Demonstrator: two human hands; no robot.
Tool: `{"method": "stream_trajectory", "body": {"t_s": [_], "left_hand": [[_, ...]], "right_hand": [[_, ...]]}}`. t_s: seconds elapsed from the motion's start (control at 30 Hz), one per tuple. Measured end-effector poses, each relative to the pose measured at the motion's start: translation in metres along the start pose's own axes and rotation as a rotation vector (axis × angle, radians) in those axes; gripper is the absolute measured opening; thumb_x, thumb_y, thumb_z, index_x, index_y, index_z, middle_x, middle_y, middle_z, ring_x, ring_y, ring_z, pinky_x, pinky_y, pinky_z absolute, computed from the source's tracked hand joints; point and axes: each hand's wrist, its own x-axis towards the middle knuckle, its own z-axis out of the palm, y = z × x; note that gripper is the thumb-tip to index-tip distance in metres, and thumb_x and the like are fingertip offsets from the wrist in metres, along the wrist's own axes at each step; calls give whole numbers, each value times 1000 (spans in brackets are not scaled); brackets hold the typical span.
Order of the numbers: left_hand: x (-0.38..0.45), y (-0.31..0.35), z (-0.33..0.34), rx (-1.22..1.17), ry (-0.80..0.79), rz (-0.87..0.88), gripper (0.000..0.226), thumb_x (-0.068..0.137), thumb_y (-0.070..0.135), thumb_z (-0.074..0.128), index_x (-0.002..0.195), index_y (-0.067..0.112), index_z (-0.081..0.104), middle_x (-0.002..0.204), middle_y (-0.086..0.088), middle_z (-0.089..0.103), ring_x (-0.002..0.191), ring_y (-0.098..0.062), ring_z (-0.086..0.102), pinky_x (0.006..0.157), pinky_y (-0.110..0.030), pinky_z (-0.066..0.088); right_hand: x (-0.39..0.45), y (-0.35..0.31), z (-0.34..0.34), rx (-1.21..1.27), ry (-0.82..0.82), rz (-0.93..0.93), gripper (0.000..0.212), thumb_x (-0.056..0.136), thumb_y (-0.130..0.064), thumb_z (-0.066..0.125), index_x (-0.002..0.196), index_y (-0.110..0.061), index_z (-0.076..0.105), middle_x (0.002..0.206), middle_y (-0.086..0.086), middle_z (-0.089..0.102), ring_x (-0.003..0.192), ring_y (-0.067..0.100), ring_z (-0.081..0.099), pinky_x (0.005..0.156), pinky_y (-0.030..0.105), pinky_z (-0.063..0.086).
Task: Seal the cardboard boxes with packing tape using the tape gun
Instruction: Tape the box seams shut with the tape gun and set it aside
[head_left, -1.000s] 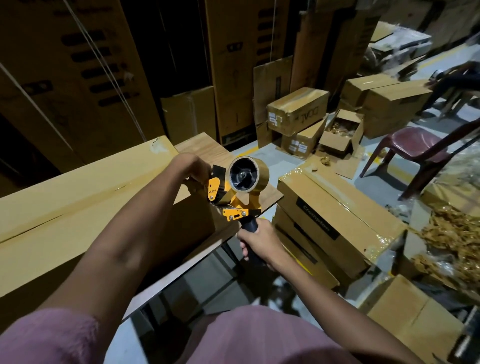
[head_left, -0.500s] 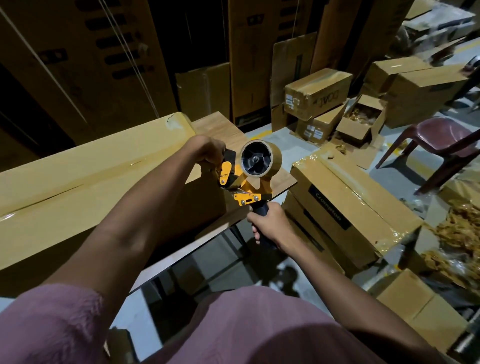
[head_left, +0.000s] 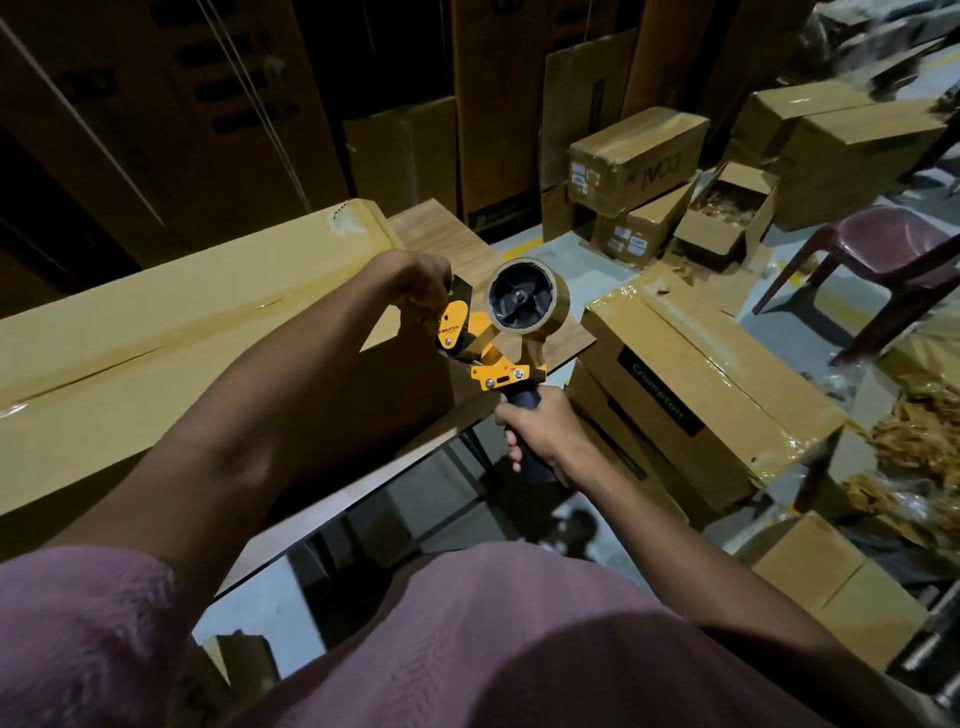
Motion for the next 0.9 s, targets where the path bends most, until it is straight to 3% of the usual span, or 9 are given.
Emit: {"method": "stream_trajectory", "body": {"t_s": [0.17,0.5,0.77,0.9], "left_hand": [[-1,-2,-2,-19,13,7,40,93,-9,56,132,0,51,92,-9,58,70,-16,57,42,-19,44],[2,-4,-2,-36,12,10,37,93,-9,58,129,-3,56,94,-11,60,72,-17,61,57,-25,50],[-1,-7,-2,20,31,25,30,95,-9,51,124,-3,54,83,-10,57,61,-16,54,33,-17,36],[0,-7,0,8,42,47,28,93,-6,59,118,7,57,87,-9,60,65,-15,57,34,-17,39]], "right_hand": [[2,2,1,-72,64,-49,23,96,-12,67,111,-1,54,61,6,58,43,16,51,44,30,48],[-1,-5,2,-5,22,34,29,94,-12,67,117,3,56,58,3,57,42,15,51,44,29,48],[2,-1,-4,-182,126,-120,18,95,-18,70,104,-8,59,69,9,65,45,15,57,48,32,53],[6,3,-1,-88,67,-48,20,96,-14,67,109,-3,55,63,7,59,44,15,52,46,31,49]]}}
